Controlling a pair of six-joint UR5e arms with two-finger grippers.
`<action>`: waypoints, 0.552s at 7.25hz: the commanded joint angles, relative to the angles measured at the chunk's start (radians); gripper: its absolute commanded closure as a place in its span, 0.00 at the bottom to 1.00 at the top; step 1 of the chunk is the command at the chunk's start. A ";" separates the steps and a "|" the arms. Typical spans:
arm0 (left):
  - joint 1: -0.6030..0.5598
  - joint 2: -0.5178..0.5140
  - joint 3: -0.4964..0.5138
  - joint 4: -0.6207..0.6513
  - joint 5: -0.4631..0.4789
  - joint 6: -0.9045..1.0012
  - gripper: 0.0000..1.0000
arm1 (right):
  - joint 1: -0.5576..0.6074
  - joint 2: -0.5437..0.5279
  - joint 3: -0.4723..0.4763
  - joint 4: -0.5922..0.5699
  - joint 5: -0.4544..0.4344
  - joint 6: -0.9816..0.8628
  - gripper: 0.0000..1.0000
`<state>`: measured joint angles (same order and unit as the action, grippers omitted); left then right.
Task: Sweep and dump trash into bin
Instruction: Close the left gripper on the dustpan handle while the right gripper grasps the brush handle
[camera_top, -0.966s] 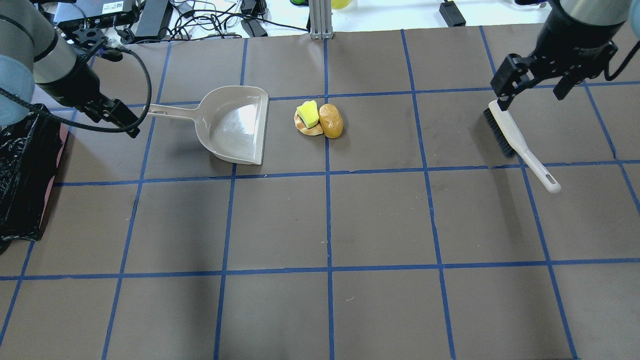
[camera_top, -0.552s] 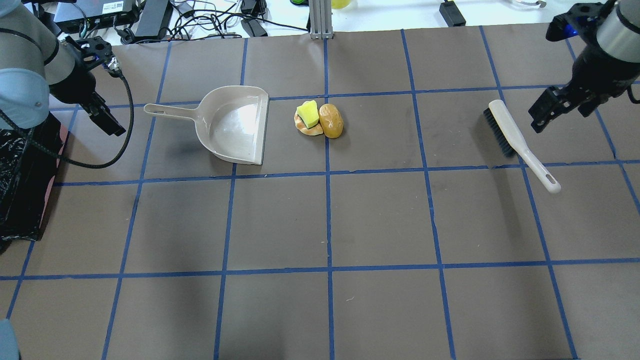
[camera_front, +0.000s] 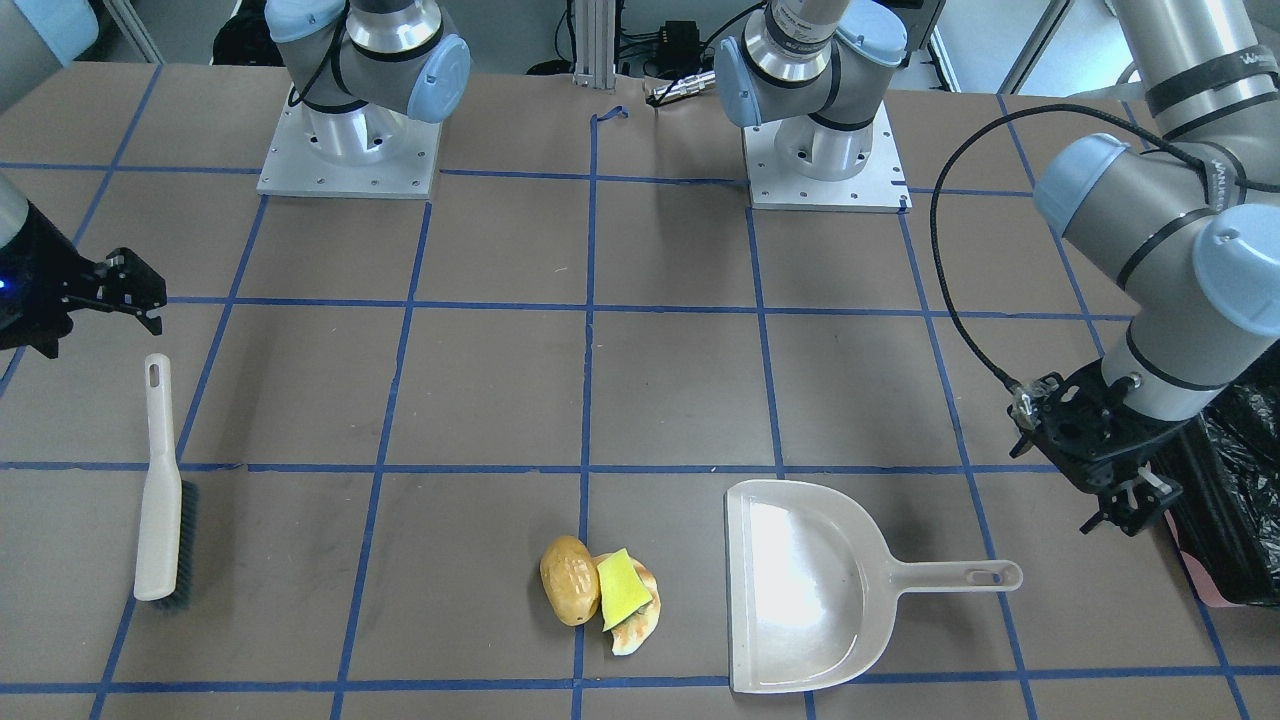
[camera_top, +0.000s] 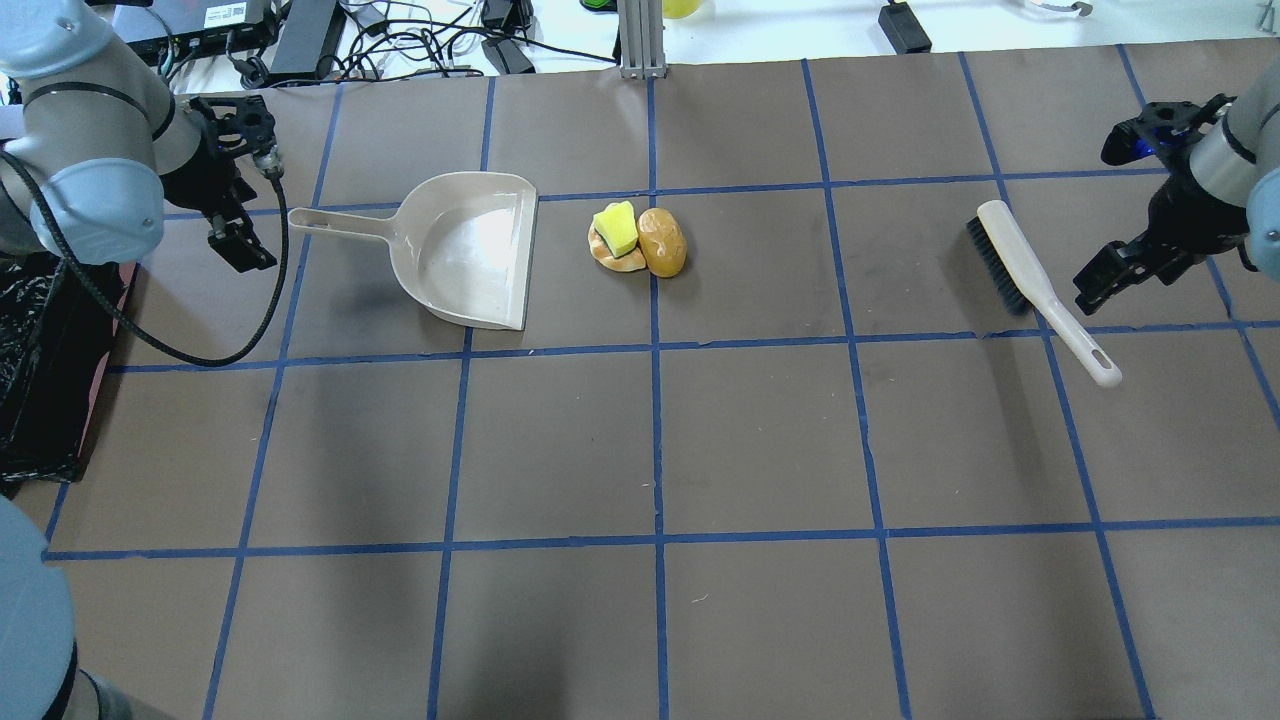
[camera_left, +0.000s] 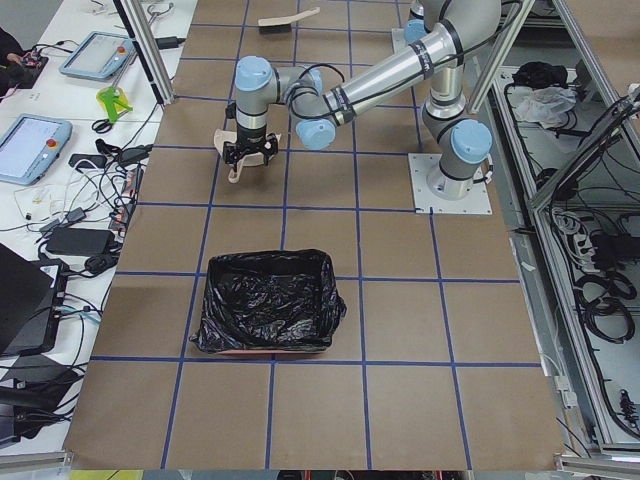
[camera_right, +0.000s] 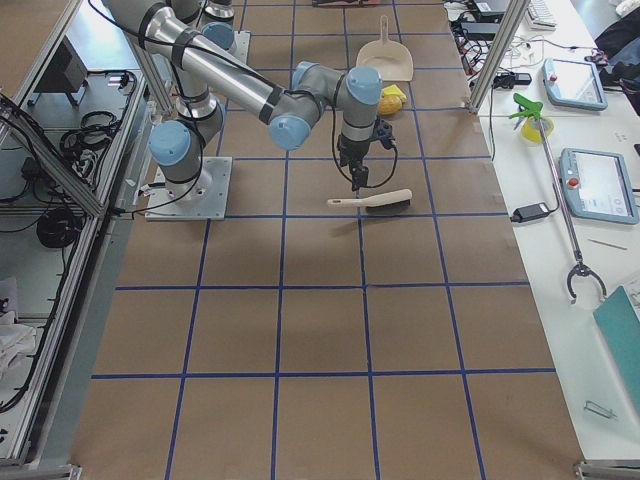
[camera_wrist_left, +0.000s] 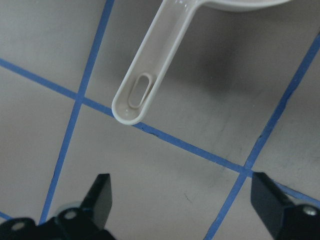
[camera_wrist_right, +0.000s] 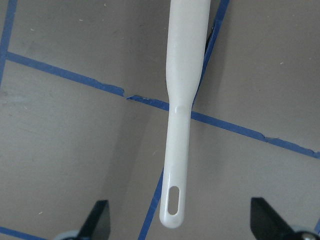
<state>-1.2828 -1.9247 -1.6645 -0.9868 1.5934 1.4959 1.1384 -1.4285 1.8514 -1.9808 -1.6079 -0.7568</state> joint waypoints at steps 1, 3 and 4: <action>-0.036 -0.072 0.061 0.004 0.022 0.144 0.00 | -0.002 0.090 0.005 -0.062 0.003 0.000 0.00; -0.052 -0.146 0.135 0.003 0.023 0.225 0.02 | -0.002 0.143 0.003 -0.102 -0.015 0.001 0.00; -0.056 -0.167 0.146 0.005 0.011 0.227 0.03 | -0.002 0.151 0.006 -0.096 -0.015 0.005 0.00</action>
<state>-1.3303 -2.0590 -1.5418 -0.9832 1.6128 1.7056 1.1367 -1.2951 1.8557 -2.0698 -1.6178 -0.7546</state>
